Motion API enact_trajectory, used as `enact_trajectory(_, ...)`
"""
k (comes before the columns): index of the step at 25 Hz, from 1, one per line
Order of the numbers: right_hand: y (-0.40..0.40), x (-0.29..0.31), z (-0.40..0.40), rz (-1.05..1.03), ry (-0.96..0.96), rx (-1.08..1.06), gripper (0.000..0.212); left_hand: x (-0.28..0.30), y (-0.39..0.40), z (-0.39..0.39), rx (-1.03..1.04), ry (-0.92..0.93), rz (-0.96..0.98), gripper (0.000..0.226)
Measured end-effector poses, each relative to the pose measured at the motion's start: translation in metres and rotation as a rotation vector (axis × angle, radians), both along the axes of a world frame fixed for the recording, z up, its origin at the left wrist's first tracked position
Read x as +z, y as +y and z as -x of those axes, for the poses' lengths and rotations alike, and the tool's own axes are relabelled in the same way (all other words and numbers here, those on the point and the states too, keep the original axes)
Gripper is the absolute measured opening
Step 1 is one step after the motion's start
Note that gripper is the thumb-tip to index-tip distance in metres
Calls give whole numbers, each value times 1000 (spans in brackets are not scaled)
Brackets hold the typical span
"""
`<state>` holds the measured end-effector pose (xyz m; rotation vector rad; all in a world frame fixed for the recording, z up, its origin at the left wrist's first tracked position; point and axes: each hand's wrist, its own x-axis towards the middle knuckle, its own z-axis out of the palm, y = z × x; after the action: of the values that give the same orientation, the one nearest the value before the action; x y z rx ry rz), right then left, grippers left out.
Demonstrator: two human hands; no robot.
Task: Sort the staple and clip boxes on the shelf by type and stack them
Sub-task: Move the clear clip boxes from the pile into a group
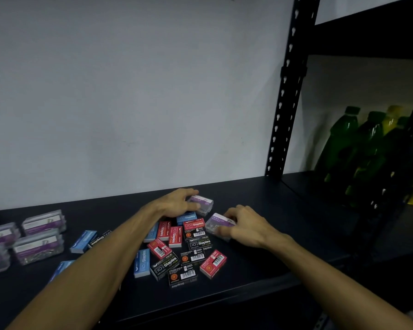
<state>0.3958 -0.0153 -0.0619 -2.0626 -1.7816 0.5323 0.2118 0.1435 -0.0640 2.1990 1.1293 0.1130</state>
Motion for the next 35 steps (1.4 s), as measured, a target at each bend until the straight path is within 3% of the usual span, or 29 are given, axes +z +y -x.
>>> enact_trajectory(3,5,-1,-12,5,98,-17,41,-1,1,0,-9,-31,-18,61)
enact_trajectory(10,13,-8,-31,-89,212,5,50,-7,1,5,46,-196,-18,53)
enact_trajectory(17,20,-17,-35,-171,199,26,60,-9,-1,0,30,-281,-58,51)
enact_trajectory(25,24,-13,-35,-153,219,23,55,-6,-1,13,53,-314,-45,42)
enact_trajectory(35,33,9,11,-220,253,74,53,32,-21,91,101,-397,-95,44)
